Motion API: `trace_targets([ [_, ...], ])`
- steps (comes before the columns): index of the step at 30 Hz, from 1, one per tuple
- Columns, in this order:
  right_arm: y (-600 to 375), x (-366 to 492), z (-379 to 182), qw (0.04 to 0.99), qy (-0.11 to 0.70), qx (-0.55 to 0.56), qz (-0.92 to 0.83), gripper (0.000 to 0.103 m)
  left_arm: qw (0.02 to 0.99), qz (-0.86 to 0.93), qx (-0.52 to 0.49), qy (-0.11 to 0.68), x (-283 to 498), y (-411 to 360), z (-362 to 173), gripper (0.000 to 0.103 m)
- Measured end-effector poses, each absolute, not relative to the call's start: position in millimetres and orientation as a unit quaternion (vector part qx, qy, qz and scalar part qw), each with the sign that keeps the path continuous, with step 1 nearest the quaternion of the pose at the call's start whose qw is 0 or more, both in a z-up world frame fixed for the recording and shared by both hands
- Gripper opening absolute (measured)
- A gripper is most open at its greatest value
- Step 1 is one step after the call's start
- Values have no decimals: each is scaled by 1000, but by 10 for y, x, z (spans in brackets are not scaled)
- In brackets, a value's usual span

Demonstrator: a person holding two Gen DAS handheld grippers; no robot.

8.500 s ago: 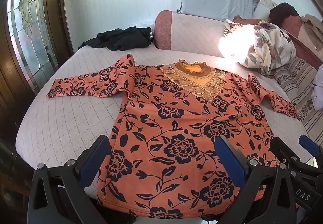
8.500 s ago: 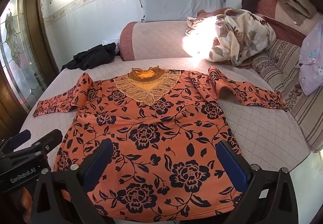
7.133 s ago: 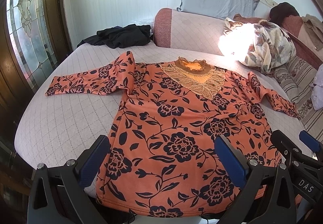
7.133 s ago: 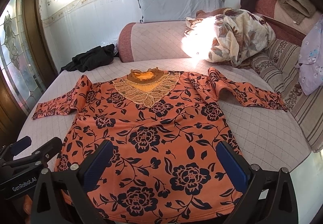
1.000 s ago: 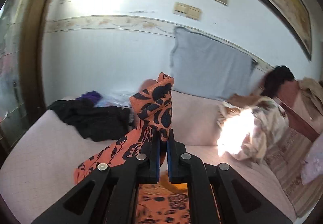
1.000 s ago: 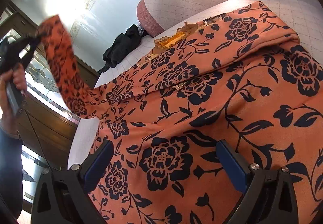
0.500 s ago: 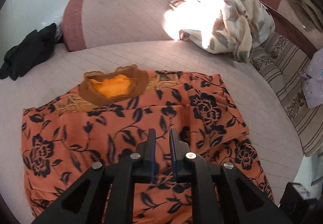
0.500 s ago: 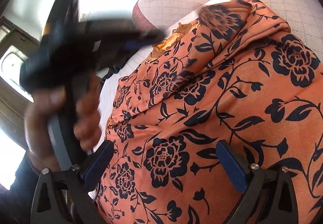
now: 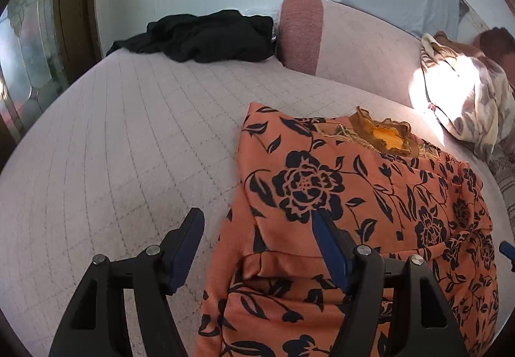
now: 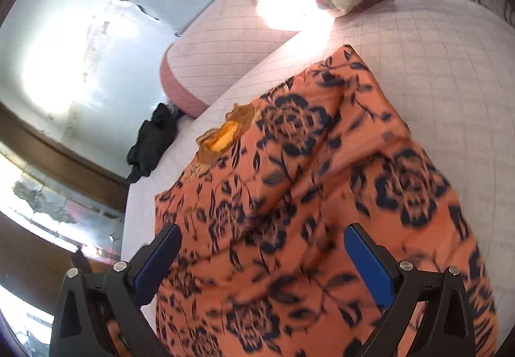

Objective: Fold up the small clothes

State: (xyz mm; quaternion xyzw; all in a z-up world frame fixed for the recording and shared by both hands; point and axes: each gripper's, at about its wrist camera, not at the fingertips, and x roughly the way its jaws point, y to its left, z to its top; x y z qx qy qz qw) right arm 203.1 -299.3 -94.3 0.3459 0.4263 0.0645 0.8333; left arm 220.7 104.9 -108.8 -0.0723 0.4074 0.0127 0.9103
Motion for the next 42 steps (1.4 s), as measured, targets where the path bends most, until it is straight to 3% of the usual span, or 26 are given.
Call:
trace_targets([
  [5, -2950, 2790, -964, 807, 490, 327, -28, 102, 908, 14, -81, 412, 2214, 1065, -1226, 70],
  [10, -2722, 3170, -1160, 790, 554, 228, -134, 101, 907, 6, -117, 405, 2217, 1120, -1133, 70],
  [12, -2613, 3187, -1205, 792, 564, 180, -149, 95, 906, 4, -109, 409, 2214, 1097, -1134, 70],
  [13, -2570, 3182, -1229, 790, 570, 161, -158, 70, 905, 0, -103, 413, 2212, 1087, -1146, 70],
  [14, -2566, 3168, -1270, 784, 579, 154, -162, 21, 903, -2, -99, 418, 2213, 1072, -1163, 70],
  [15, -2599, 3139, -1309, 777, 586, 160, -164, 11, 900, -4, -97, 424, 2216, 1063, -1184, 70],
  [21, -2806, 2903, -1130, 798, 547, 204, -147, 11, 885, -3, -97, 455, 2261, 1056, -1308, 70],
  [29, -2583, 2687, 202, 908, 338, 246, -22, 7, 889, 9, -105, 446, 2275, 1056, -1323, 70],
  [32, -2838, 2566, -127, 899, 333, 280, -43, 7, 891, 15, -102, 442, 2290, 1042, -1324, 70],
  [37, -3442, 2458, -1393, 797, 475, 351, -126, 11, 892, 17, -92, 442, 2324, 1006, -1336, 70],
  [40, -3413, 2331, -1303, 816, 451, 345, -103, 13, 892, 17, -93, 442, 2331, 1012, -1342, 71],
  [42, -3312, 2374, -1136, 824, 454, 331, -69, 25, 892, 18, -94, 442, 2338, 1010, -1347, 72],
])
